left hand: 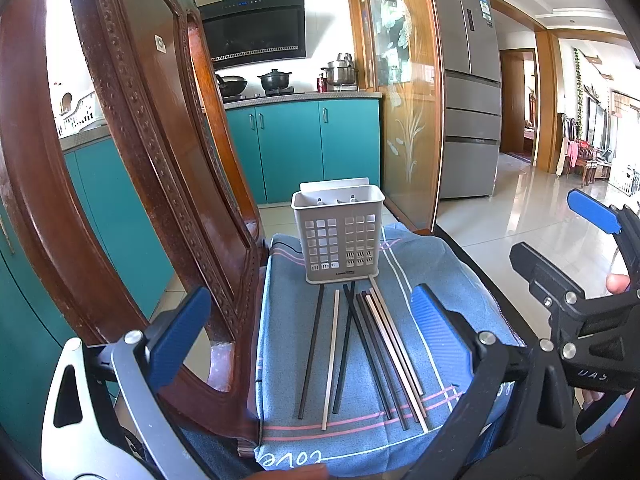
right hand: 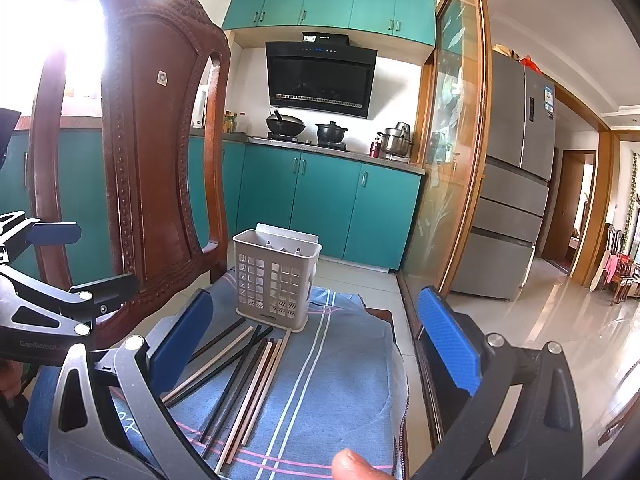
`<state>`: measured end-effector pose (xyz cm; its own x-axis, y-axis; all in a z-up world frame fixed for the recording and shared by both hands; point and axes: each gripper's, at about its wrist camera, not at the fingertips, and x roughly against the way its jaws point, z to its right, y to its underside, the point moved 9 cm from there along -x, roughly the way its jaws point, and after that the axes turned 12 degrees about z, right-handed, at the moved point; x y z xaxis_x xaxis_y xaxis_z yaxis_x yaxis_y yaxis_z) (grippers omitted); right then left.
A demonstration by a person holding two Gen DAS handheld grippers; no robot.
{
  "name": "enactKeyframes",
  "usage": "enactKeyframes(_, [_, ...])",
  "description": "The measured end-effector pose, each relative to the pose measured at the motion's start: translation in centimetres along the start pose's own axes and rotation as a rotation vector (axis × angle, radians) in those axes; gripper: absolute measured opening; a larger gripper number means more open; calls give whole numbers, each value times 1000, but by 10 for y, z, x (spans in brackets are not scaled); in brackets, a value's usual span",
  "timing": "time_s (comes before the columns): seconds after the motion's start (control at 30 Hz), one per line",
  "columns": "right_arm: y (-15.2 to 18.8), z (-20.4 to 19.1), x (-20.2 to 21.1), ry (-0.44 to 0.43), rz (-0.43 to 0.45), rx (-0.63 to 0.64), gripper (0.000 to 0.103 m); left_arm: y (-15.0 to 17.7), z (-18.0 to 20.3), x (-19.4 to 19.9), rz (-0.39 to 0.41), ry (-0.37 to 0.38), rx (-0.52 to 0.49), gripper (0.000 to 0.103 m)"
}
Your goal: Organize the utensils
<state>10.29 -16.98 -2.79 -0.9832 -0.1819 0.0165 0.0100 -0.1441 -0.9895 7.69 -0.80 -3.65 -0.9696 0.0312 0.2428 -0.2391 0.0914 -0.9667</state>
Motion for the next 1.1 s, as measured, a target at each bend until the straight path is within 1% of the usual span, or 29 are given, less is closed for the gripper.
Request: enactKeyframes(1.1, [0,4,1,6,2,-9,100,1,0,-1,-7,3,-3,99])
